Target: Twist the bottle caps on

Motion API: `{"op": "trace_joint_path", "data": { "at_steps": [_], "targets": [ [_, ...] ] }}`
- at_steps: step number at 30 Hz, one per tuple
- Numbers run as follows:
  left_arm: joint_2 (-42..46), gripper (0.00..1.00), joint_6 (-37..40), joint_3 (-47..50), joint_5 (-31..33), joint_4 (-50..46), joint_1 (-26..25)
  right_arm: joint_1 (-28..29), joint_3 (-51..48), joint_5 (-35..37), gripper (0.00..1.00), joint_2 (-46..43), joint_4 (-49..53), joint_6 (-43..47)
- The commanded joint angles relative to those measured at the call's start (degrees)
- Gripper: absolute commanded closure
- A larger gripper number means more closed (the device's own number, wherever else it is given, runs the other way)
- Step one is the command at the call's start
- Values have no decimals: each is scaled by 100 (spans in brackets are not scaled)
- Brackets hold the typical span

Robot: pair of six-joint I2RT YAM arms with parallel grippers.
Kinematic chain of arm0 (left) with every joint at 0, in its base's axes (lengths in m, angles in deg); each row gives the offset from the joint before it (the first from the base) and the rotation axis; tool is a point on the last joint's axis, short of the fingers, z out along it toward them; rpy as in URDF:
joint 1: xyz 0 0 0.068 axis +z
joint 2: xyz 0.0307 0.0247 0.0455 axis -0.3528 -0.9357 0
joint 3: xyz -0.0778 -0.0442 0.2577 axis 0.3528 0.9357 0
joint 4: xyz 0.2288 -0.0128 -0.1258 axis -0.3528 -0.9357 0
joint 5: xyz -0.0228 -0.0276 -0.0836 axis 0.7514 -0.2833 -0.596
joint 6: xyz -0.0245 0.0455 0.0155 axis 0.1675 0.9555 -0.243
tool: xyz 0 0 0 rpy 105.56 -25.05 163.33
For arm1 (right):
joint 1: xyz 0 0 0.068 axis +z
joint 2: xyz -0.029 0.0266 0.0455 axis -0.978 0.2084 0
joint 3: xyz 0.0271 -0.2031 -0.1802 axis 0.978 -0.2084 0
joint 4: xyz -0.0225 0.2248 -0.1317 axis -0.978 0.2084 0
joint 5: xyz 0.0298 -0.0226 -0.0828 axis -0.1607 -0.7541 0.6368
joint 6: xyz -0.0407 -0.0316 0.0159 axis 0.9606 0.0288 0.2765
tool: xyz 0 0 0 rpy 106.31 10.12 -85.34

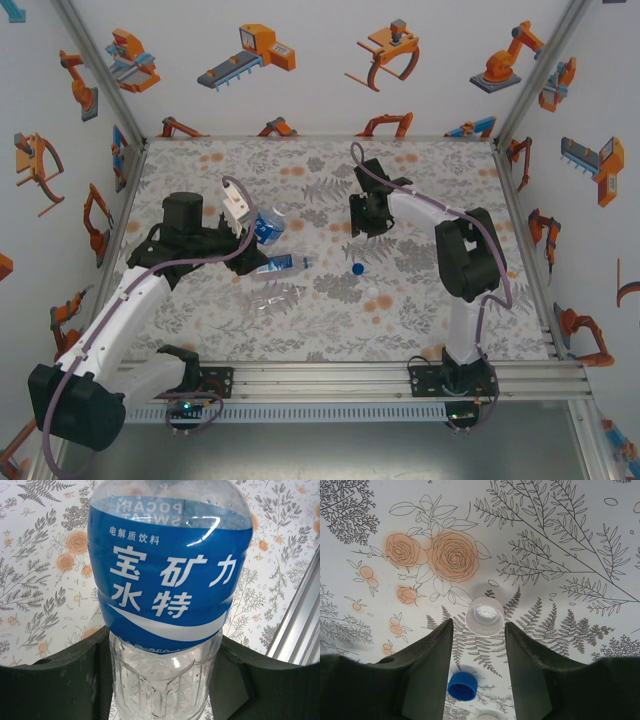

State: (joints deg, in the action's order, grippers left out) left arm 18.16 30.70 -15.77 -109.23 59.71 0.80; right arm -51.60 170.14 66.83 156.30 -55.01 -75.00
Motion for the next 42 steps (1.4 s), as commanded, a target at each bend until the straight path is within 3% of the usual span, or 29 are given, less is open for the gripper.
{"op": "trace_joint_path", "data": {
  "at_steps": [1,42],
  "targets": [
    [31,95,101,12,-38,-38,-22,-31,55,-64,56,63,-5,-28],
    [33,95,107,12,-26,-71,-39,-35,-116,-103,57,213,-82,-67]
  ]
}}
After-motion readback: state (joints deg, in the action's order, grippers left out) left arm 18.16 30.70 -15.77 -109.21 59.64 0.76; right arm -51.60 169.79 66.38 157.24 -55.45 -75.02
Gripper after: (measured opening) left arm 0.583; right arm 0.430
